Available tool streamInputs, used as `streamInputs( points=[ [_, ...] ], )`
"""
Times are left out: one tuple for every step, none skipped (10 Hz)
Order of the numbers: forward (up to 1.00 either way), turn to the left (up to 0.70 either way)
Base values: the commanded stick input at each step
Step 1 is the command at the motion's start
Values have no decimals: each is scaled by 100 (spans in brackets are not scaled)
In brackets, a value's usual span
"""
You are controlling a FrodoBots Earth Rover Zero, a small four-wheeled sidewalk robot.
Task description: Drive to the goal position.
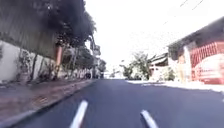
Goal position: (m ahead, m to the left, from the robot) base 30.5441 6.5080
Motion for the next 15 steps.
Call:
streamInputs(
  points=[
    [100,0],
    [100,0],
    [100,0],
    [100,0],
    [100,0],
    [100,0],
    [100,0],
    [100,0],
    [100,0],
    [100,0],
    [100,-13],
    [100,-36],
    [100,-40],
    [100,-12],
    [100,0]
  ],
)
